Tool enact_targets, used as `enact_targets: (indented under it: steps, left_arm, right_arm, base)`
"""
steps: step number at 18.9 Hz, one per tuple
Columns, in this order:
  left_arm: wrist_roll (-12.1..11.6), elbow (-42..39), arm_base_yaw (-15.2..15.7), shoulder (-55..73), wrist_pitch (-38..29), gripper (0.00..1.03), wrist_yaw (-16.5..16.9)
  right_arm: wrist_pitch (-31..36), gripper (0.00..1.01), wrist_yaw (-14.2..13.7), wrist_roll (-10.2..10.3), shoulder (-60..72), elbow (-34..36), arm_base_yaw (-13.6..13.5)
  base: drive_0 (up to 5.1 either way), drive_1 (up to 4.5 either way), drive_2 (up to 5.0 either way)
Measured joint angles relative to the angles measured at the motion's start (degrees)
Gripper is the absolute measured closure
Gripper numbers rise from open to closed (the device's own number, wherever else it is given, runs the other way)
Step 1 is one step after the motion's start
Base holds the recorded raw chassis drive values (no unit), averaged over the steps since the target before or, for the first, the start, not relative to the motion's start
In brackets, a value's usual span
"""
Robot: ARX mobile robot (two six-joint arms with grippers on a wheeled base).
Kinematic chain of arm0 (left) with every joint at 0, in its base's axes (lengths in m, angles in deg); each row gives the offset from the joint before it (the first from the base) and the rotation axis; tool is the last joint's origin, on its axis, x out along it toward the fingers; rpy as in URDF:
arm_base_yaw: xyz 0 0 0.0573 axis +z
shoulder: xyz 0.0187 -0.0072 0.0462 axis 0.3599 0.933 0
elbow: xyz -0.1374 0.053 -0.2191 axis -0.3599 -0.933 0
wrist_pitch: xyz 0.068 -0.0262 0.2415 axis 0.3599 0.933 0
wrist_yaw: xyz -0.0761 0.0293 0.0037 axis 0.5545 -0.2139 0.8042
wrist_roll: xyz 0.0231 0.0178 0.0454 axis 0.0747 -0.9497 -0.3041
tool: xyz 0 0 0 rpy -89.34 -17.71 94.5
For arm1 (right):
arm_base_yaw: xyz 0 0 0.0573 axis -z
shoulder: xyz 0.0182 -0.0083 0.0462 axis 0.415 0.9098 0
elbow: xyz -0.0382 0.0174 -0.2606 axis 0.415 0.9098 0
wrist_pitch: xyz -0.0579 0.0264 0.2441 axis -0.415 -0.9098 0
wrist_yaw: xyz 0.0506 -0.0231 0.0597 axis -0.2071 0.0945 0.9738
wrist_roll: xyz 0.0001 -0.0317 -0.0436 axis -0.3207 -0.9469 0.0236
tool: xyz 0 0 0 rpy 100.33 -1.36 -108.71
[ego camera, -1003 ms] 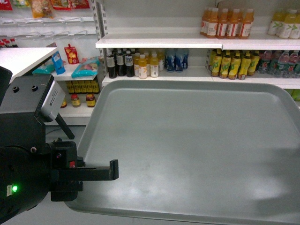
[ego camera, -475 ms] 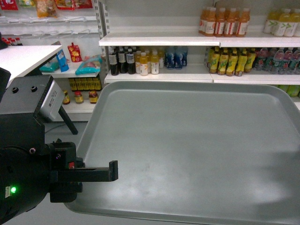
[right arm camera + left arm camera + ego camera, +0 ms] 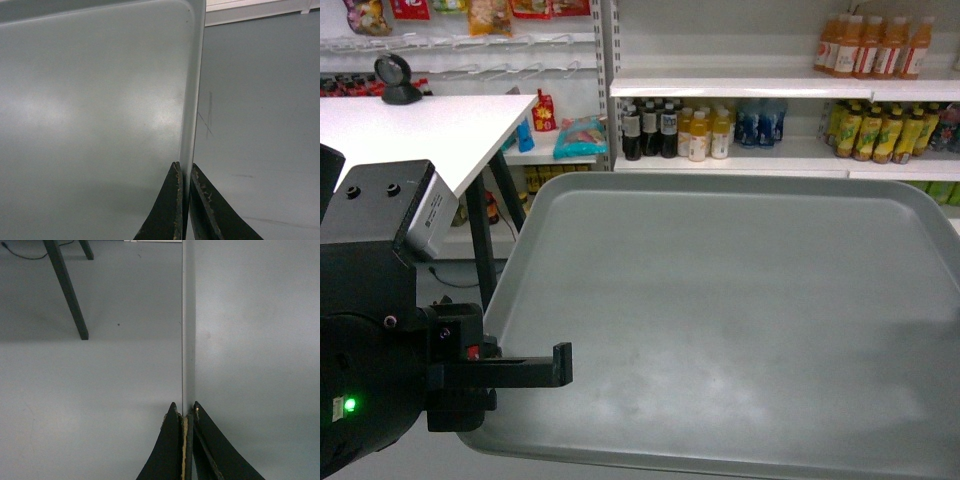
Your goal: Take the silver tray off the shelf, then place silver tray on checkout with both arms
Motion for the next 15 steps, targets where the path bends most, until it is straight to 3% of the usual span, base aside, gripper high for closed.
enact_targets:
  steps: [15]
  left_arm:
    - [0.00,0.00,0.00,0.00,-0.02,1.00,0.02]
  right_arm:
    - [0.17,0.98,0.00,0.00,-0.02,0.00,0.00]
  base:
    - [-5.0,2.50,2.5]
